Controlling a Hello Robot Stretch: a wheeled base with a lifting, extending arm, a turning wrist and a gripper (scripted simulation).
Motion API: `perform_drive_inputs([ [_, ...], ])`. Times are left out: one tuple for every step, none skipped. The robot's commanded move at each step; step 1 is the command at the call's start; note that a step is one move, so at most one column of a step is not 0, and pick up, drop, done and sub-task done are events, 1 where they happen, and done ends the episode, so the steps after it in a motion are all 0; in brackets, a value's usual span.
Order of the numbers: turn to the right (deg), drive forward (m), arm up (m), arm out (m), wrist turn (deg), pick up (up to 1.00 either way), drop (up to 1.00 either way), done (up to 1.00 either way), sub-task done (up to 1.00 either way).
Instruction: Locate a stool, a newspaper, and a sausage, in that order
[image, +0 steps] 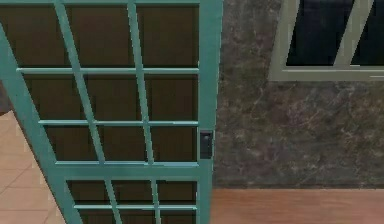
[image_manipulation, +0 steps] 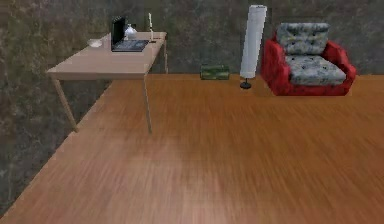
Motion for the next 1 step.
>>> perform_drive_inputs([
  [-45.0, 0.00, 0.00, 0.00, 0.0, 0.00, 0.00, 0.00, 0.00],
])
